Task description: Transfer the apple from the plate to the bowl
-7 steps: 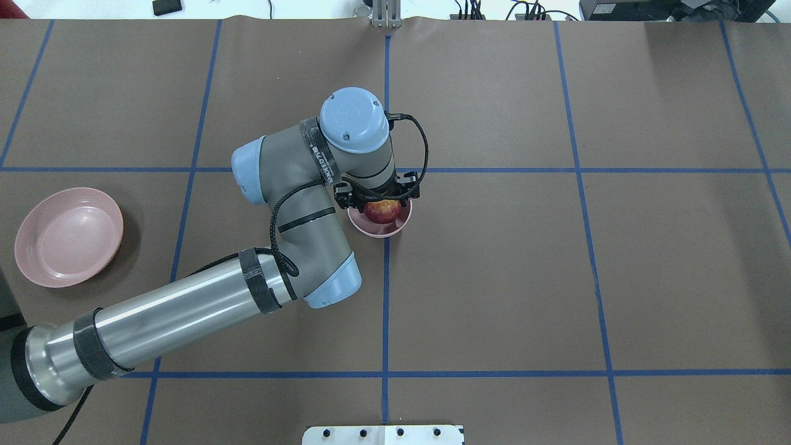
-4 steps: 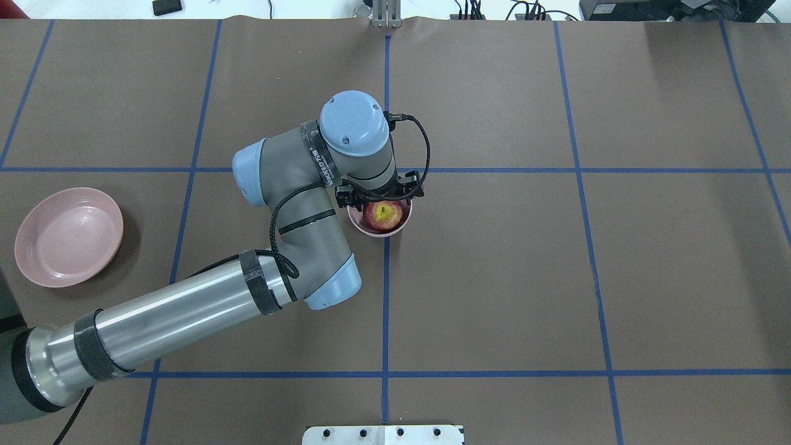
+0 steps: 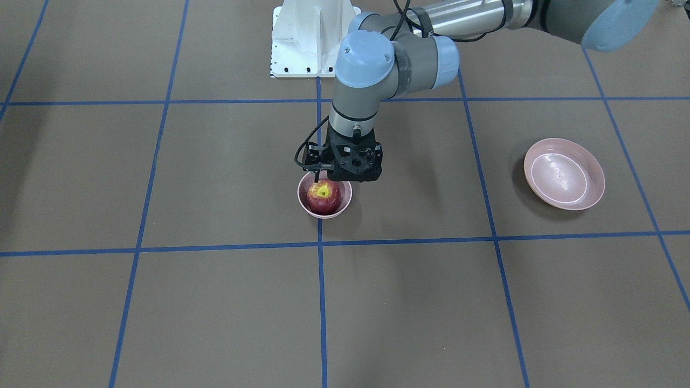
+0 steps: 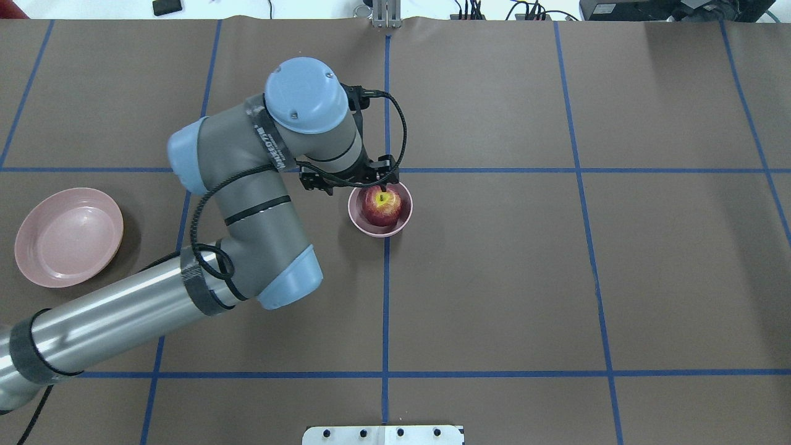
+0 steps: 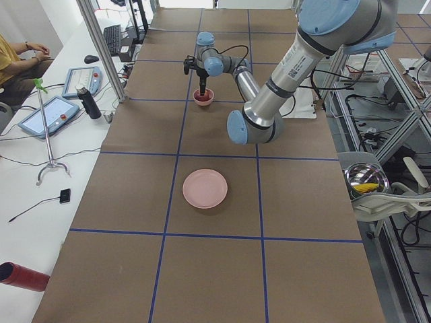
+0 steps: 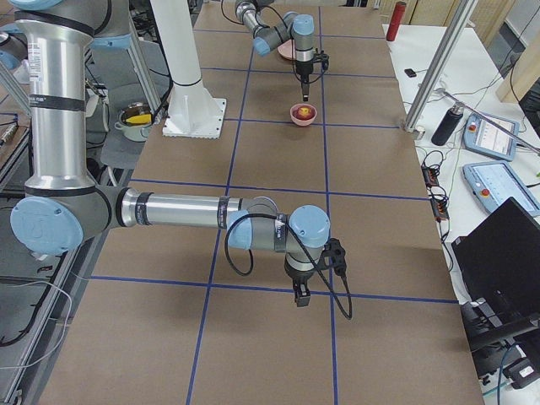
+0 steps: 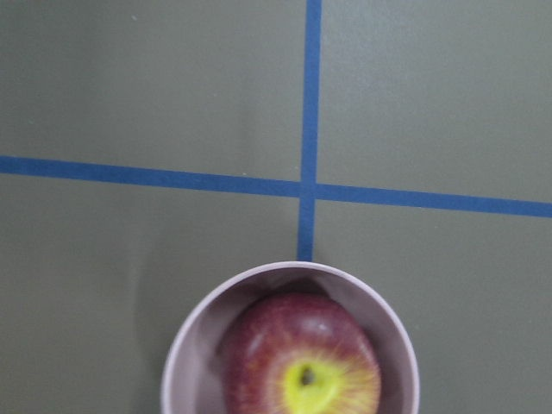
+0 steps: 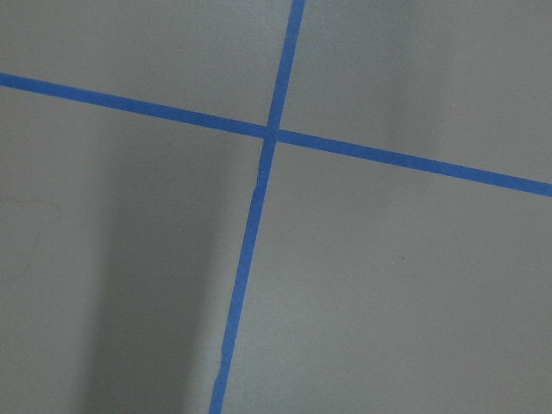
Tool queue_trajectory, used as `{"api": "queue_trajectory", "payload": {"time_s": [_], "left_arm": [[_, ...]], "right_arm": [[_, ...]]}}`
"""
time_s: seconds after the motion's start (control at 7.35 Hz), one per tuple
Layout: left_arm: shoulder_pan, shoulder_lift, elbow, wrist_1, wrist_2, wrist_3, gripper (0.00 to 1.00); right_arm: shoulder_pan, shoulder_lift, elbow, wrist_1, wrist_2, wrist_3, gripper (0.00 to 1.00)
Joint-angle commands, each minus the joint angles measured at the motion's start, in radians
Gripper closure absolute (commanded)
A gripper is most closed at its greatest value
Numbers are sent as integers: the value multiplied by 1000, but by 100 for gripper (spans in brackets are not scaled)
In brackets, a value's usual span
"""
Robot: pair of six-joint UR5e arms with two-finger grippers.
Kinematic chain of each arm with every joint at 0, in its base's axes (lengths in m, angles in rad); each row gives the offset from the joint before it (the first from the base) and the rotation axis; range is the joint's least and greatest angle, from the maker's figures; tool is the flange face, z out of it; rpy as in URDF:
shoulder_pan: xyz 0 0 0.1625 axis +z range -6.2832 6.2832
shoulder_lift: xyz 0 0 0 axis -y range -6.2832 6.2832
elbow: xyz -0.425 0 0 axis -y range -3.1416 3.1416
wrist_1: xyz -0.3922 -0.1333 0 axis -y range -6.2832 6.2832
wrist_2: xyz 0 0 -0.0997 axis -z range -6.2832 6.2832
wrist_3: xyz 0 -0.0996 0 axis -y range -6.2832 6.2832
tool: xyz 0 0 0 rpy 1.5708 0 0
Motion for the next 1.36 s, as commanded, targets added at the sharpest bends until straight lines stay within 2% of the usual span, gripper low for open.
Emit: {"api": "queue_trajectory", "payload": {"time_s": [0.0, 0.14, 0.27, 0.54, 0.82, 0.95, 1.22], "left_arm": [[-146, 182, -117, 47, -86, 264, 2], [-251, 251, -118, 49, -180, 419, 2], [-353, 322, -116, 52, -235, 584, 2], [-537, 440, -81, 52, -295, 797, 2], [-658, 592, -76, 53, -317, 1079, 2], [-727, 662, -75, 50, -320, 1167, 2], [-870, 781, -58, 41, -395, 1320, 2]], "right_arm": [[13, 0, -1, 0, -7, -2, 0], [29, 2, -1, 0, -9, -2, 0], [39, 3, 1, 2, -8, -1, 0], [43, 3, 1, 2, -7, -1, 0], [43, 2, -1, 2, -7, -2, 0], [43, 0, -1, 2, -7, -2, 0], [43, 0, -1, 2, -7, -2, 0]]}}
